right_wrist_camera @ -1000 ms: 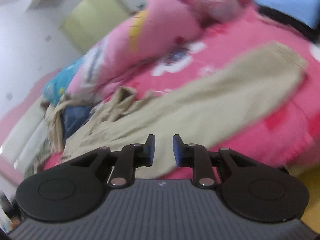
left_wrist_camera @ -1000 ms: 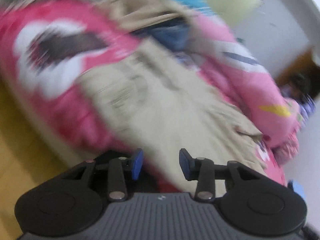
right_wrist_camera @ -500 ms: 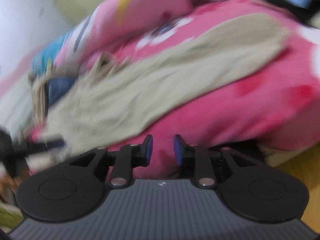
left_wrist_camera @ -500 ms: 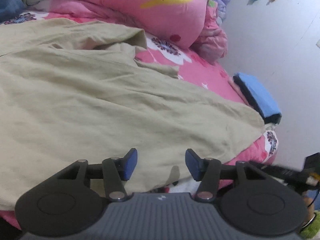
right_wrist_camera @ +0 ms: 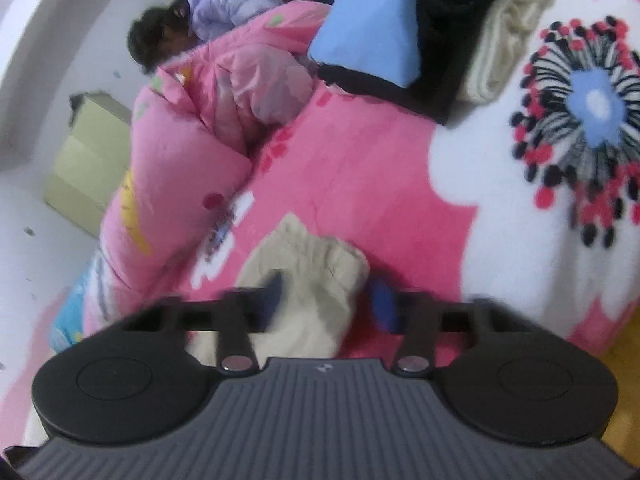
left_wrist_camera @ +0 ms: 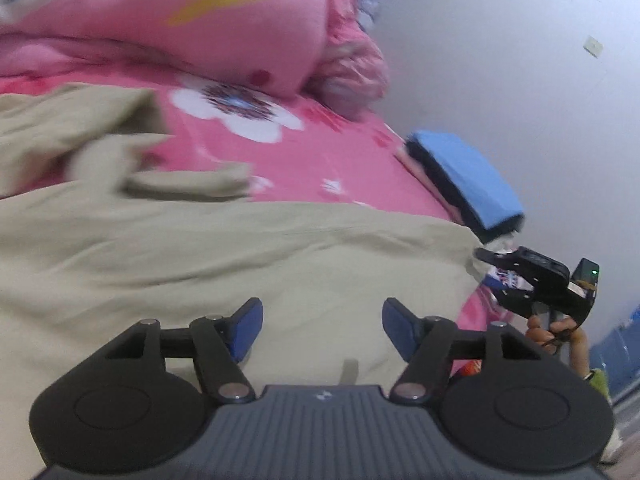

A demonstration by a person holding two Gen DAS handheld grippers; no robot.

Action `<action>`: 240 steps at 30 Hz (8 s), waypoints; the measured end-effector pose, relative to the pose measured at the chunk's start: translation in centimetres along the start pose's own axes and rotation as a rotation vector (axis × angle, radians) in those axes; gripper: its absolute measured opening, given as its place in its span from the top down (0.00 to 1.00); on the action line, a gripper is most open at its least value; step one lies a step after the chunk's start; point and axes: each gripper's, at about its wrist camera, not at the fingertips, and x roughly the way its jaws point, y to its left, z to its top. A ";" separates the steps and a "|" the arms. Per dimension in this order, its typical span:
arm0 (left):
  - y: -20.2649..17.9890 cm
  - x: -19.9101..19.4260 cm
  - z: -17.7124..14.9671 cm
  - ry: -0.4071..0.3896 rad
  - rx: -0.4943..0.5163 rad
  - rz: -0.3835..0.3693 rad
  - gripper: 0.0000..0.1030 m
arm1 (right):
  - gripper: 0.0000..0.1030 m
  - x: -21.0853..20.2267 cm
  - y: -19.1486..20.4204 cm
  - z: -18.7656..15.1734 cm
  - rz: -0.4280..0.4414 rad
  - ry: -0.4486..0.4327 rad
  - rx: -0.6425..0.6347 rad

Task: Fold clothes

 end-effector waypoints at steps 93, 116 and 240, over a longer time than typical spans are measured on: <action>7.2 -6.6 -4.9 -0.159 -0.290 0.051 0.25 | 0.74 4.2 16.6 -6.2 0.156 0.125 -0.948; 16.9 -11.3 -8.4 -0.299 -0.405 0.014 0.26 | 0.73 11.6 17.4 -4.9 -0.330 0.262 -0.851; 28.8 -6.4 2.8 -0.409 -0.418 0.270 0.22 | 0.67 49.0 46.7 -21.5 0.125 0.537 -1.194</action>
